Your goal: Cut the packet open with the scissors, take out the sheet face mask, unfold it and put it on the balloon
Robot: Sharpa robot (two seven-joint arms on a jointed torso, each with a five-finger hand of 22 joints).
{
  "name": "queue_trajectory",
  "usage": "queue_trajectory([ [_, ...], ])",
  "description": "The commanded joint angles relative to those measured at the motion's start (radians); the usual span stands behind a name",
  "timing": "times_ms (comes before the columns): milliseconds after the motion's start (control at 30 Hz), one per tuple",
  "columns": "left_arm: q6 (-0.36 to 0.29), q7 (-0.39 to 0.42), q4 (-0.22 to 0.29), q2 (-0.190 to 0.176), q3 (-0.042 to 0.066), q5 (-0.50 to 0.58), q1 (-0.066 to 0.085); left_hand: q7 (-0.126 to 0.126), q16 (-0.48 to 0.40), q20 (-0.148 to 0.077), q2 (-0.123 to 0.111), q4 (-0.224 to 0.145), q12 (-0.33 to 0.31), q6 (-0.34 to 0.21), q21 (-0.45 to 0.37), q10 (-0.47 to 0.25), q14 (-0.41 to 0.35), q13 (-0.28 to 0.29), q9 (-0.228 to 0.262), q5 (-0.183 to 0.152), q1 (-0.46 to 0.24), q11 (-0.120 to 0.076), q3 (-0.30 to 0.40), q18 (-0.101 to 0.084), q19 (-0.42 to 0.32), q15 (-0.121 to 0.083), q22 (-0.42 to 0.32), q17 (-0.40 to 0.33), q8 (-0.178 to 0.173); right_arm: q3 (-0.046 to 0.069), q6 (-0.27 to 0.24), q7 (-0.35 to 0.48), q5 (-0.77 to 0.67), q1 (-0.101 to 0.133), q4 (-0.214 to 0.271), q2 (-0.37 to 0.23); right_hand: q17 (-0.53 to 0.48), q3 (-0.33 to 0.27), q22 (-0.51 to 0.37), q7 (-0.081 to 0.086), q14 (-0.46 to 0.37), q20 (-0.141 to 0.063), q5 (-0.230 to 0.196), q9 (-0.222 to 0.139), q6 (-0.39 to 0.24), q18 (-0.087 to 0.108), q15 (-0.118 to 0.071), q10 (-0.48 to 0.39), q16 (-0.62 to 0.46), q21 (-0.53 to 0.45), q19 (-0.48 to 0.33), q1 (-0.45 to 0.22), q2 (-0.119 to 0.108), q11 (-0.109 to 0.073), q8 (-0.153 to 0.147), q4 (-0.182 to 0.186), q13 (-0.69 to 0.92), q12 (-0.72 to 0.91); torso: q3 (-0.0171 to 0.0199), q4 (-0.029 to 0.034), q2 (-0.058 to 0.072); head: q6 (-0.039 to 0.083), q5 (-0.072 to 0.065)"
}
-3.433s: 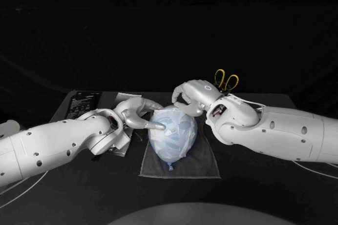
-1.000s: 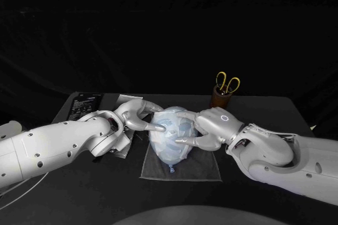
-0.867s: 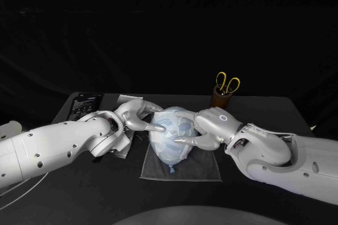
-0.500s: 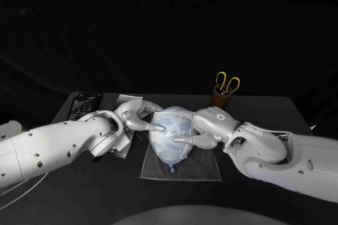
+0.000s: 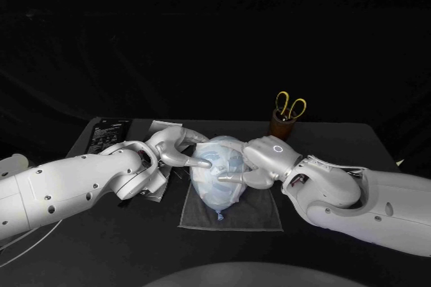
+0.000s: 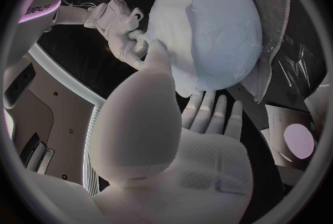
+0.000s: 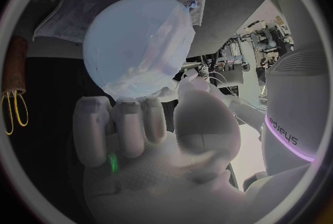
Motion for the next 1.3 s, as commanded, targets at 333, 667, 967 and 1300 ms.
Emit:
queue_trajectory([
  [333,0.026,-0.002,0.007,0.005,-0.002,0.0,-0.002,0.05,-0.003,-0.002,0.002,-0.001,-0.004,0.003,0.001,0.005,0.005,0.001,0.001,-0.004,0.01,0.004,0.007,-0.008,0.005,0.005,-0.001,-0.001,0.007,0.004,0.051,-0.033,-0.009,0.011,-0.044,0.034,0.263,-0.071,0.255,-0.001,0.106,-0.009,-0.001,-0.005,-0.02,-0.015,-0.009,0.08,0.006,0.005,0.098,-0.01,0.03,-0.009,-0.011,0.0,0.232,-0.002,-0.001,0.0006,-0.001,-0.002,-0.001],
  [667,0.025,-0.004,0.013,0.006,-0.002,0.0,-0.002,0.05,-0.003,-0.002,0.002,-0.001,-0.005,0.003,0.001,0.007,0.006,0.001,0.001,-0.005,0.011,0.005,0.008,-0.008,0.005,0.005,-0.002,-0.001,0.007,0.005,0.152,-0.045,0.045,0.059,-0.099,0.067,0.263,-0.164,0.26,-0.003,0.106,-0.01,-0.001,-0.005,-0.021,-0.019,-0.01,0.085,0.006,0.02,0.103,-0.041,0.05,-0.01,-0.012,0.001,0.238,0.007,-0.0023,0.0011,-0.001,-0.005,-0.005],
  [967,0.025,-0.006,0.014,0.007,-0.002,0.0,-0.002,0.05,-0.003,-0.002,0.002,-0.001,-0.005,0.003,0.001,0.007,0.006,0.001,0.001,-0.005,0.011,0.005,0.008,-0.008,0.005,0.005,-0.002,-0.001,0.007,0.008,0.174,-0.039,0.099,0.099,-0.133,0.078,0.263,-0.205,0.262,-0.001,0.106,-0.01,-0.001,-0.004,-0.019,-0.02,-0.01,0.087,0.006,0.027,0.106,-0.056,0.054,-0.01,-0.011,0.001,0.241,0.011,-0.002,0.0018,-0.001,-0.004,-0.007],
  [1300,0.026,-0.006,0.009,0.008,-0.002,0.0,-0.002,0.05,-0.003,-0.002,0.002,-0.001,-0.005,0.003,0.001,0.007,0.006,0.001,0.001,-0.005,0.011,0.005,0.008,-0.008,0.005,0.005,-0.002,-0.001,0.007,0.015,0.027,0.065,0.187,0.113,-0.051,0.017,0.263,-0.231,0.263,0.009,0.106,-0.007,-0.001,0.011,0.021,-0.021,-0.004,0.09,0.006,0.03,0.107,-0.04,0.073,-0.002,0.004,-0.001,0.246,0.018,-0.0009,-0.0028,-0.002,-0.001,0.0],
])
